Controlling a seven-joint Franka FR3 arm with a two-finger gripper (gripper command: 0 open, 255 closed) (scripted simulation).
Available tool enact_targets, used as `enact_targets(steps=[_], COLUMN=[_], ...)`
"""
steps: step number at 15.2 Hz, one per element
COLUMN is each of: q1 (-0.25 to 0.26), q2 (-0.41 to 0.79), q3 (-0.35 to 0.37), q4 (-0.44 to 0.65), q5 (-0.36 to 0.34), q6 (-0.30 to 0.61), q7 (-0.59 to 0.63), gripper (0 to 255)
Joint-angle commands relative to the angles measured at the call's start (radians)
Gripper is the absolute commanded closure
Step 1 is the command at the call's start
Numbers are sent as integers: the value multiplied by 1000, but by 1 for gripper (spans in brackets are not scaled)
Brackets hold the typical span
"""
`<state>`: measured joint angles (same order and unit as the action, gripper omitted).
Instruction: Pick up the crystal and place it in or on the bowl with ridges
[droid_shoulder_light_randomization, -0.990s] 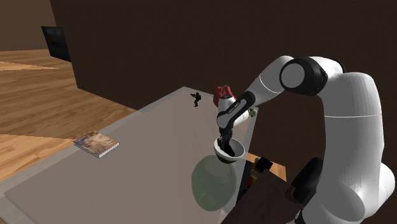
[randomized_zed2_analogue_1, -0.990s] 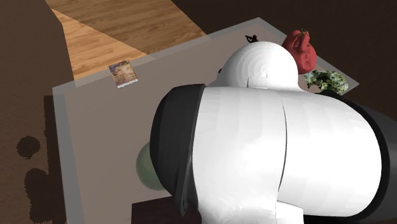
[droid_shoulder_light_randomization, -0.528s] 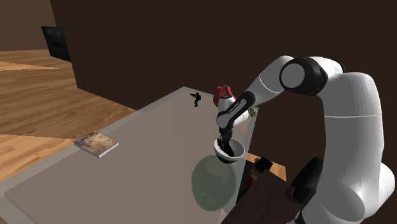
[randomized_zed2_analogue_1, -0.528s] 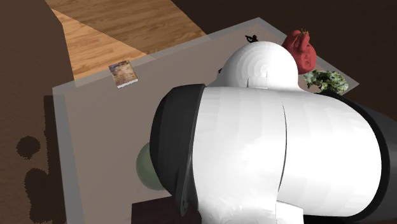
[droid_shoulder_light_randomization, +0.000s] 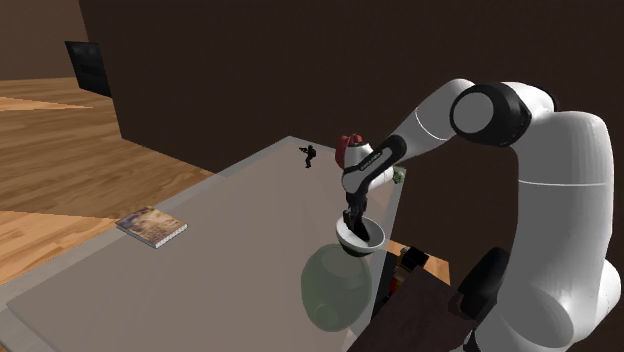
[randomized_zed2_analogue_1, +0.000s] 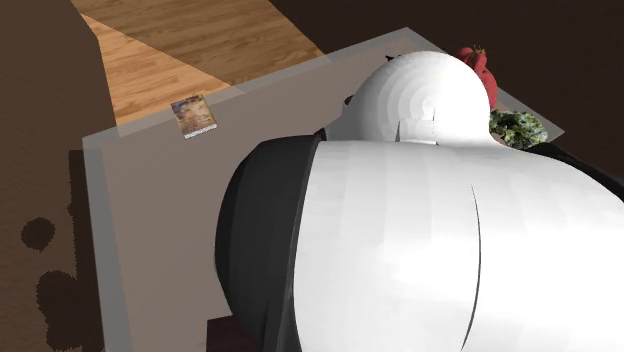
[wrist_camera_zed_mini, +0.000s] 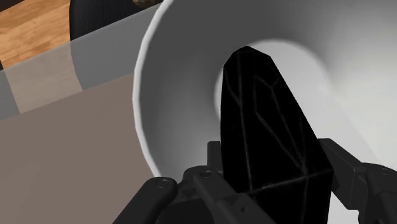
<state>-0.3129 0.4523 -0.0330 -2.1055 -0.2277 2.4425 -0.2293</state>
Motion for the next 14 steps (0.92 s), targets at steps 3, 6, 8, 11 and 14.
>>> enact_targets(steps=[3,6,8,11,14], q1=[-2,-3,-3,-4,-4], q2=[-45,-77,-97,-127,-156], q3=[3,6,7,9,11], q4=[-1,-1,0,3,8], q5=[7,12,16,20,25], q6=[-43,-74,-96,-129,-162], q7=[-11,-18,-23,-30,-37], gripper=[255,255,255,255,255])
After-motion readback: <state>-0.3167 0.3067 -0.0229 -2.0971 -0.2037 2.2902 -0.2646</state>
